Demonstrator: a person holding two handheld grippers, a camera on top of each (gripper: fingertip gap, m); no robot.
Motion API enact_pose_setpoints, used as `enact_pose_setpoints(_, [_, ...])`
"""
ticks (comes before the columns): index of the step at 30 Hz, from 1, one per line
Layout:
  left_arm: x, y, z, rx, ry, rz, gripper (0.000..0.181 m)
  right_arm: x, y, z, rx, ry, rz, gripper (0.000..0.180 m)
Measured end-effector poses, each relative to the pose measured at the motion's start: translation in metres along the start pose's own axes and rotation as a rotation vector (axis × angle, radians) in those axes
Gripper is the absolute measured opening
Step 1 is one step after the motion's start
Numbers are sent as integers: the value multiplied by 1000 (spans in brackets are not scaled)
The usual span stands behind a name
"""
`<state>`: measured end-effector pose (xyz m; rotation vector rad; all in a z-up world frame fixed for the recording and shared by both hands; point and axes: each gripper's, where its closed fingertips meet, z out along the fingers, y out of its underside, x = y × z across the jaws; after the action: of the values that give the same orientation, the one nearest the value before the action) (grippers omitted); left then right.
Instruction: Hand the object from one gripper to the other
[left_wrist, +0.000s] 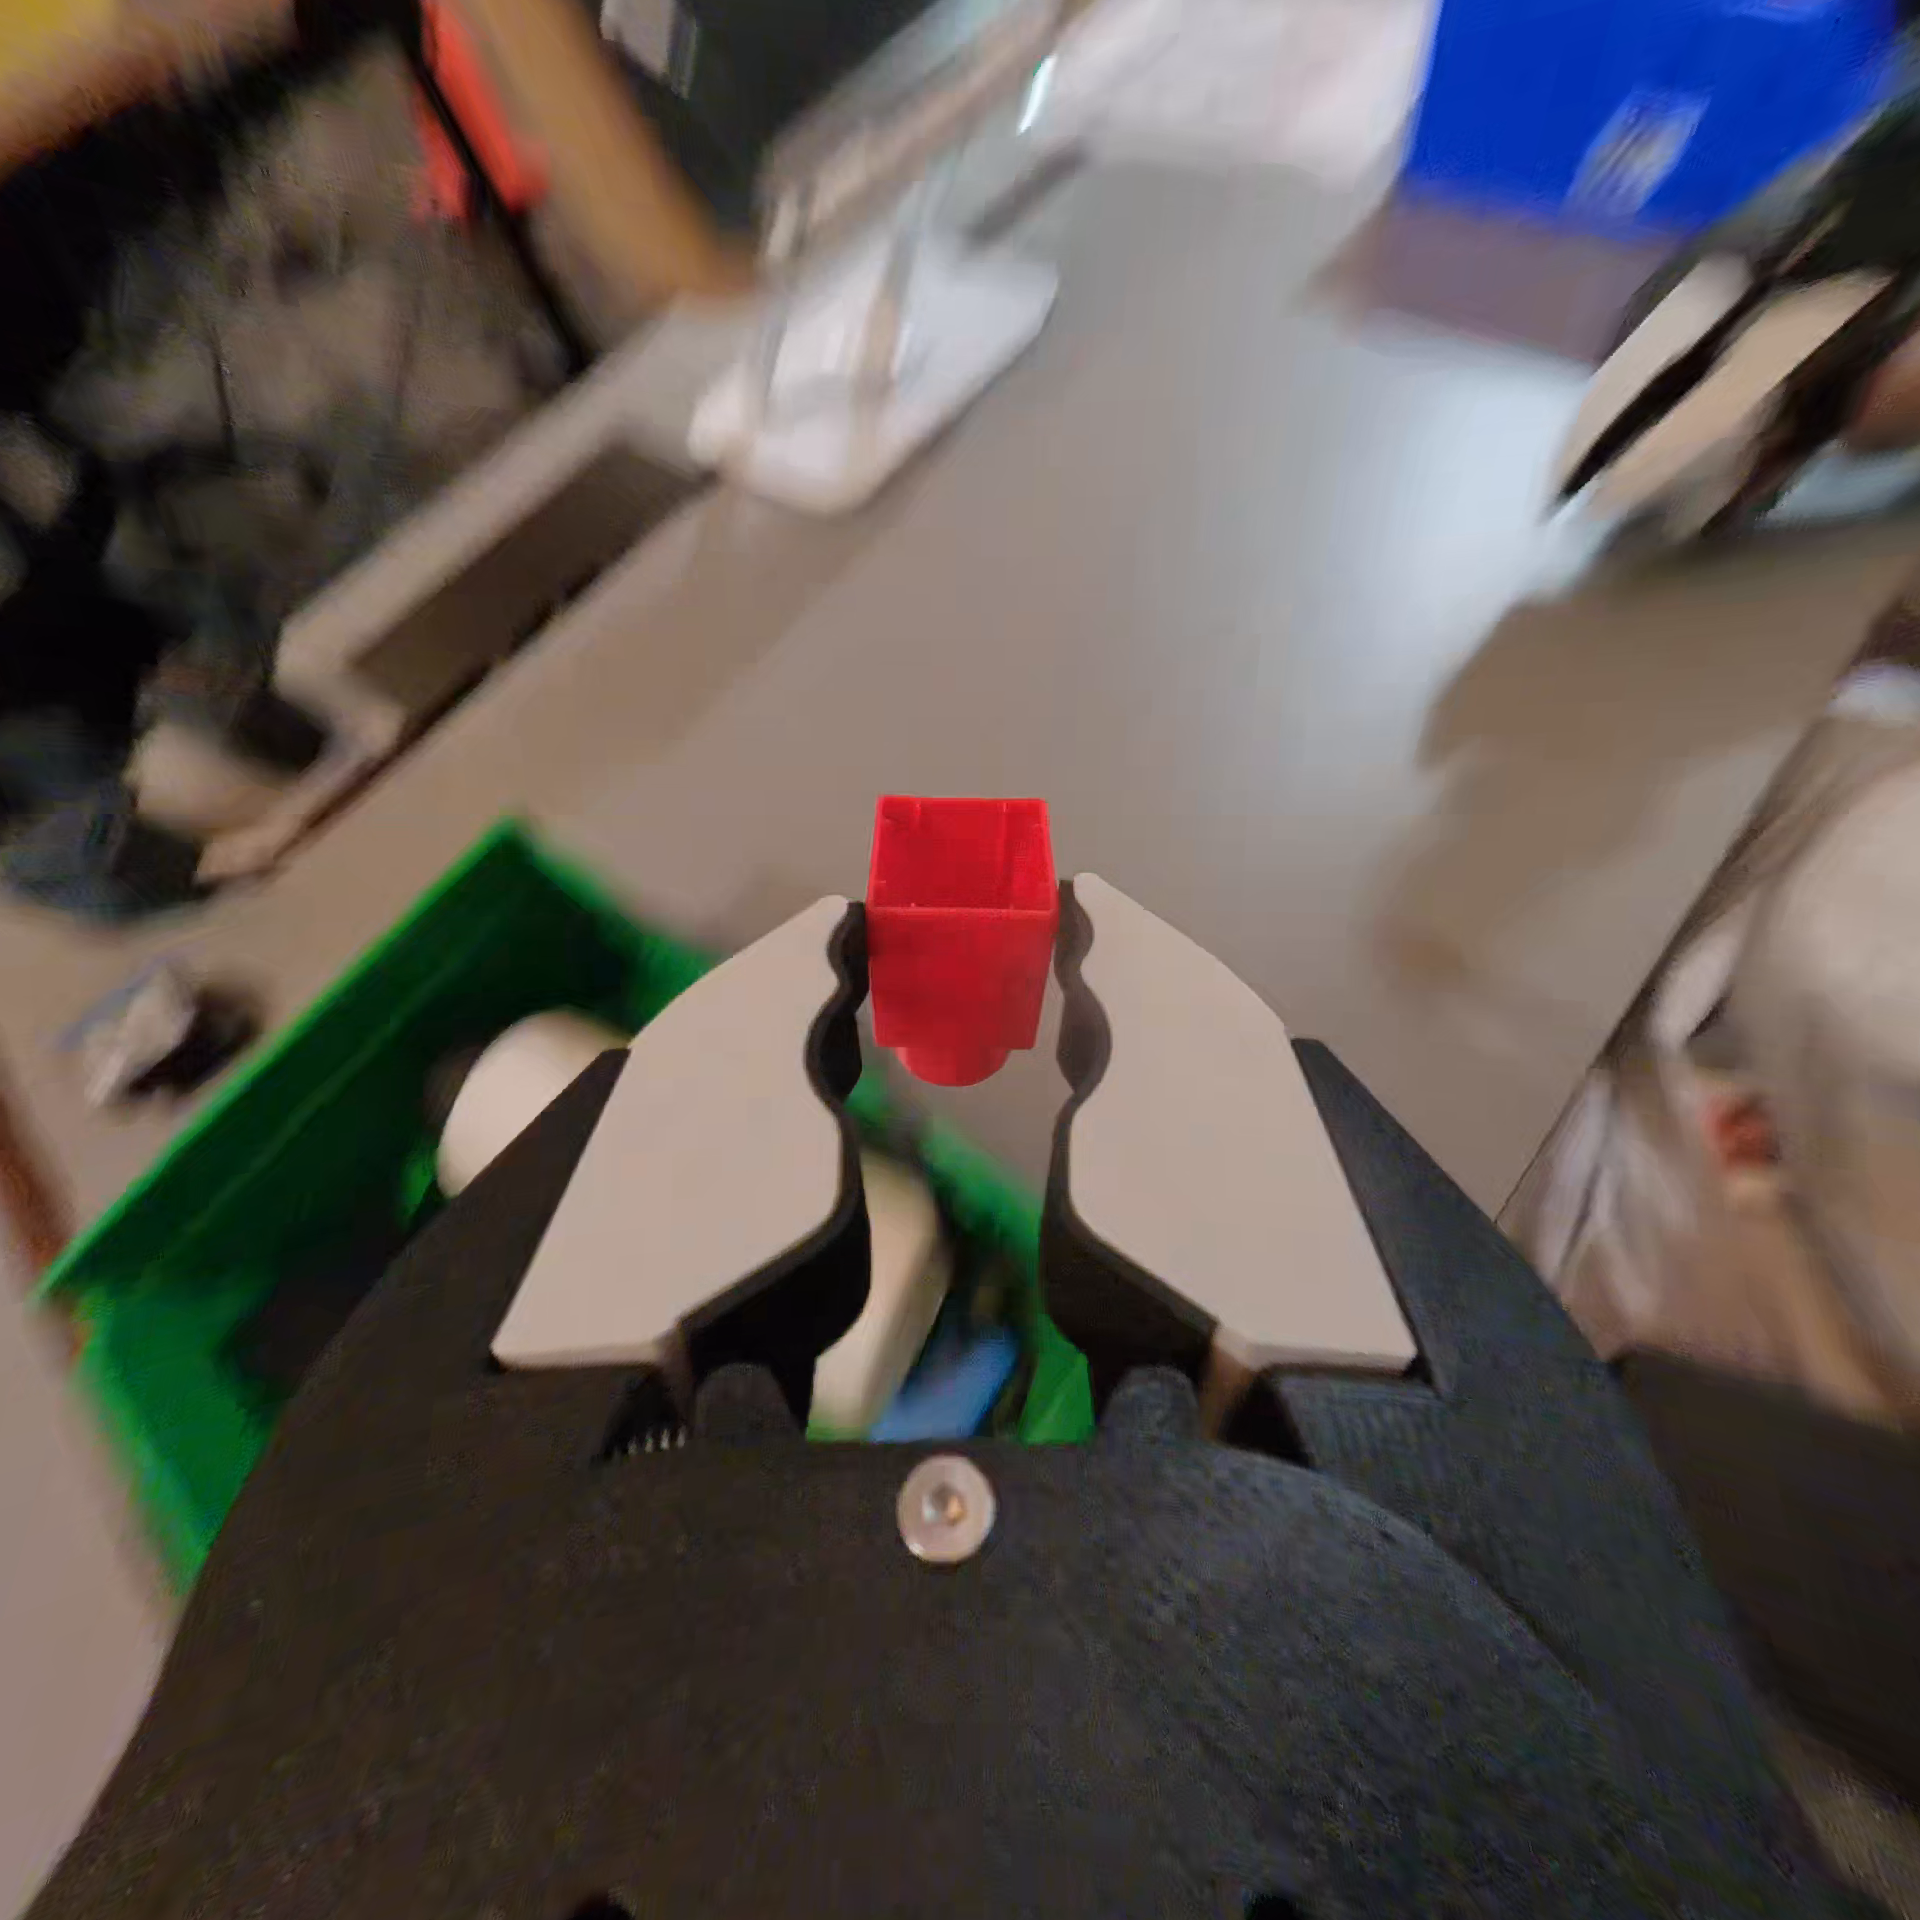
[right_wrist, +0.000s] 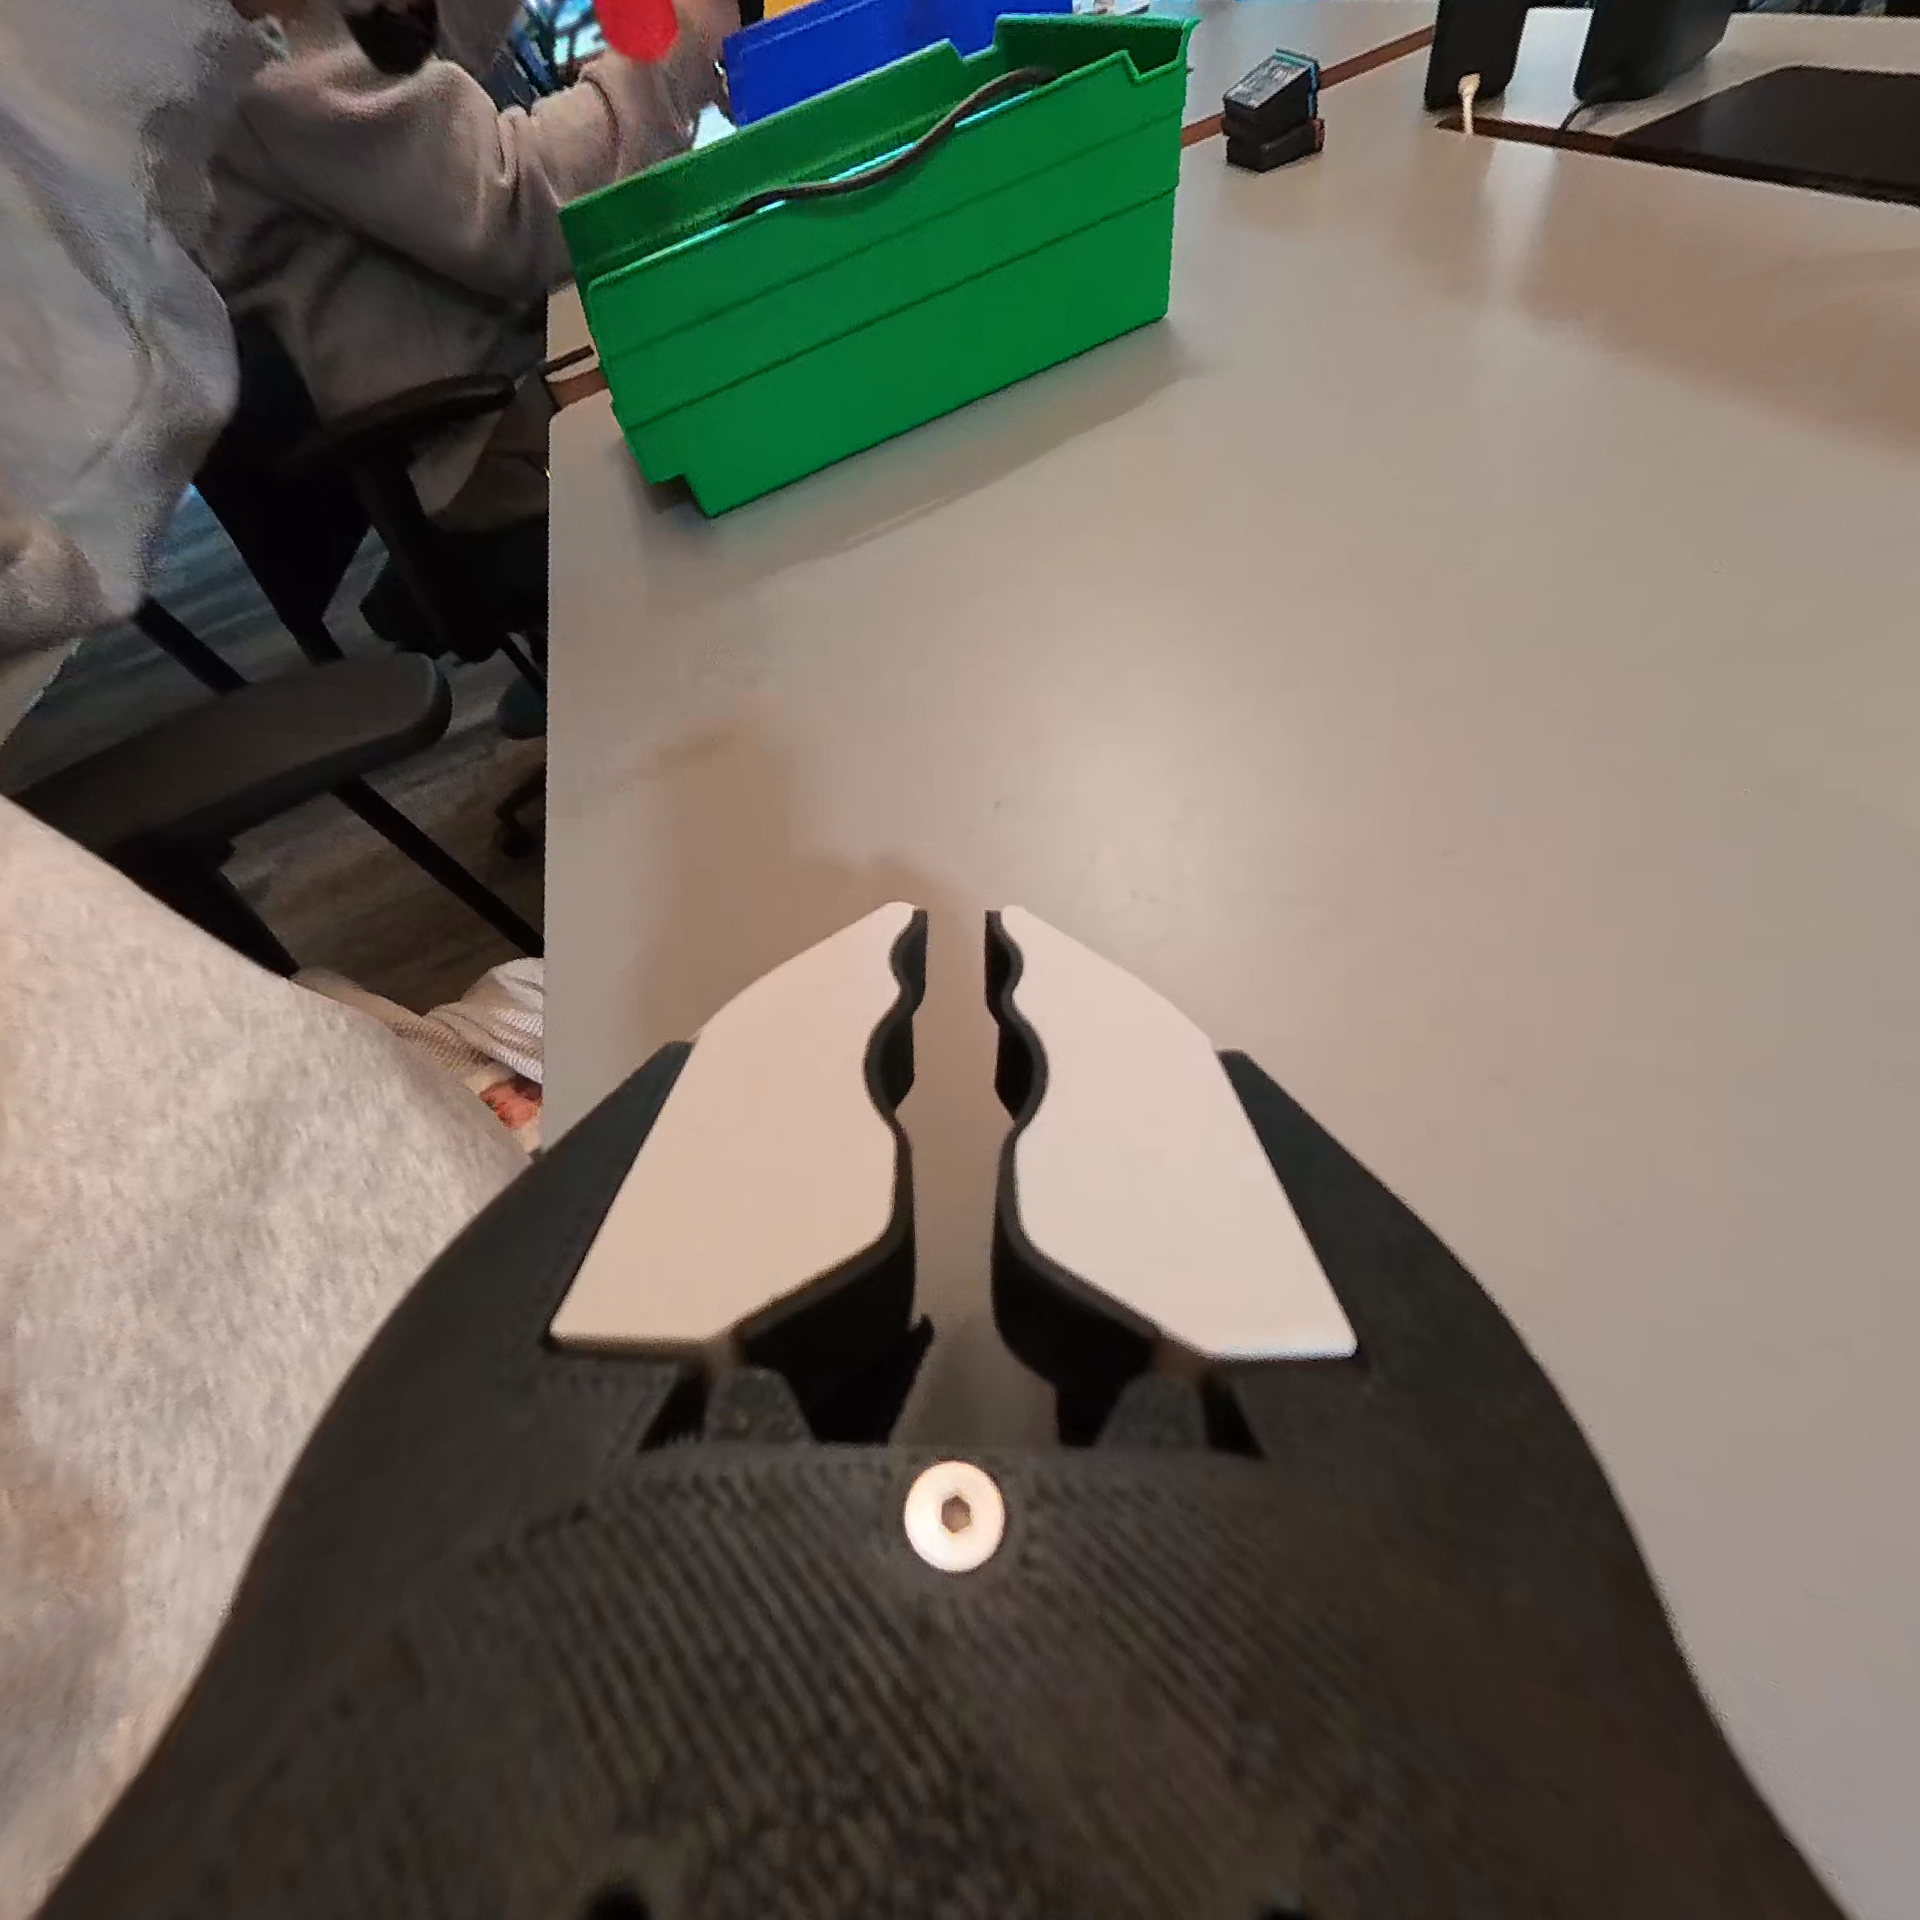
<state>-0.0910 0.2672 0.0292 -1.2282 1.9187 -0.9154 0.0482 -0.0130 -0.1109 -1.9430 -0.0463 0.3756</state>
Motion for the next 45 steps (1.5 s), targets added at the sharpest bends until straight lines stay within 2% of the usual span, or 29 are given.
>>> enact_pose_setpoints(1, [18,-26,8,111,51,3,37,-2,-2,1,10,-10,2,11])
enact_pose_setpoints(4, [76,-78,41,365,240,-55,36,-12,-9,1,62,-55,1,16])
enact_pose_setpoints(7, [127,-101,84,515,456,-204,36,-24,-19,-3,142,-111,5,26])
enact_pose_setpoints(11, [174,-97,141,525,646,-343,37,-28,-31,-16,228,-149,22,34])
enact_pose_setpoints(14, [207,-88,166,495,738,-358,37,-30,-27,-23,230,-169,-2,38])
enact_pose_setpoints(17, [221,-85,176,491,710,-245,37,-35,-17,-26,197,-193,-6,44])
enact_pose_setpoints(23, [252,-89,190,475,757,-104,37,-45,-21,-35,281,-131,-135,41])
enact_pose_setpoints(28, [258,-98,183,512,807,-129,37,-50,-31,-34,362,-123,-160,32])
enact_pose_setpoints(30, [257,-100,178,525,830,-152,37,-52,-35,-29,385,-138,-139,36])
enact_pose_setpoints(33, [255,-101,176,540,799,-138,37,-58,-38,-22,391,-163,-126,40])
enact_pose_setpoints(35, [259,-100,172,535,815,-131,37,-60,-38,-19,386,-159,-133,30])
enact_pose_setpoints(40, [258,-102,171,560,756,-128,36,-59,-38,-16,378,-143,-152,30])
enact_pose_setpoints(43, [251,-107,174,622,645,-113,79,-56,-40,-19,397,-138,-149,30])
enact_pose_setpoints(45, [250,-106,177,639,612,-110,95,-52,-42,-24,413,-137,-137,30])
